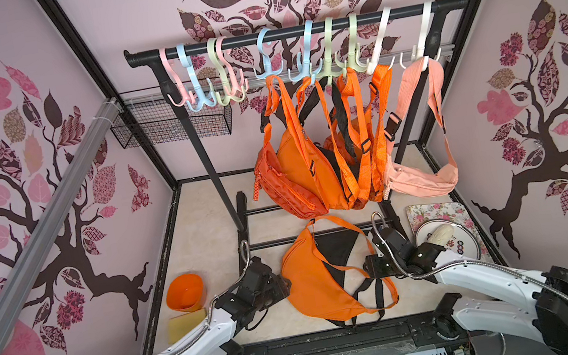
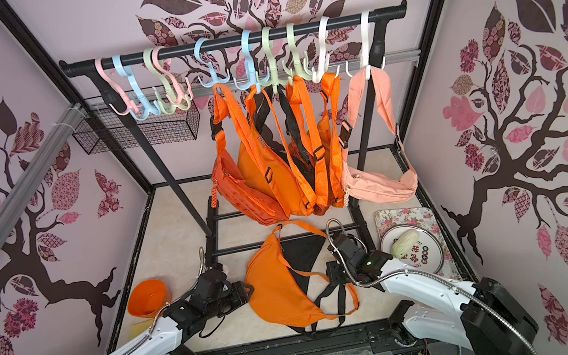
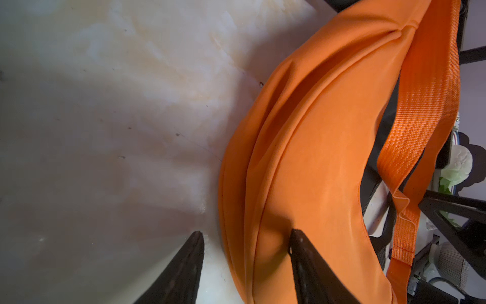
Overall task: Hang the bag on a hook
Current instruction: Pick up the bag from the bag.
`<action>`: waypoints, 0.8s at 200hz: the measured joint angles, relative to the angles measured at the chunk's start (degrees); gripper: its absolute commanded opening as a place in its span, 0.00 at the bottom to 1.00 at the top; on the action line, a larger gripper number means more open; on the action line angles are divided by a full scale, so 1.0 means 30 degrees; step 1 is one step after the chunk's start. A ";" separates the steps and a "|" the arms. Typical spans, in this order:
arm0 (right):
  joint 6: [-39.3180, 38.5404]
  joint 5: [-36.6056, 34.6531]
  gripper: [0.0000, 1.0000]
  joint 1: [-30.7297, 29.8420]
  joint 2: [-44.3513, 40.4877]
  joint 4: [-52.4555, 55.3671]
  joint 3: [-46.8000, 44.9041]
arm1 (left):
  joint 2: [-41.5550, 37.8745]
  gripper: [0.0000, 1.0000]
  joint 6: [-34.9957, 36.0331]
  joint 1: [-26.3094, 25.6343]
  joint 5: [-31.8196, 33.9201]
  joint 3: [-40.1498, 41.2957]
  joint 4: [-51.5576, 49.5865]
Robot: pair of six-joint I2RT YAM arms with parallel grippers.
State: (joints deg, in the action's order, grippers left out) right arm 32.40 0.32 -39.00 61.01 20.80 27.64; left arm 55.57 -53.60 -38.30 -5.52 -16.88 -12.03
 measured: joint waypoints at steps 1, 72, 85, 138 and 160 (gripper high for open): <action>0.0007 0.0000 0.56 -0.0022 0.0000 0.0000 -0.0007 | 0.0007 0.55 0.0000 0.0000 -0.0007 0.0000 0.0022; 0.0576 -0.0772 0.63 -0.2040 0.0678 0.0743 -0.0372 | 0.1472 0.56 -0.0488 0.0000 -0.0270 0.0226 0.2302; 0.0670 -0.1188 0.61 -0.2681 0.1457 0.0860 -0.0240 | 0.1515 0.56 -0.0510 0.0000 -0.0270 0.0226 0.2397; 0.1603 -0.3672 0.37 -0.3585 0.2914 0.1260 0.0444 | 0.1479 0.51 -0.0641 0.0000 -0.0175 0.0364 0.2521; 0.2025 -0.4182 0.23 -0.3585 0.2856 0.1428 0.0444 | 0.1450 0.49 -0.0670 0.0000 -0.0044 0.0459 0.2637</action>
State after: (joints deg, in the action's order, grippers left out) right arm 38.48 -12.23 -49.76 69.58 25.08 28.97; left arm 59.92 -55.61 -38.30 -5.65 -15.51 -4.12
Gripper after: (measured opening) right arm 0.285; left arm 0.496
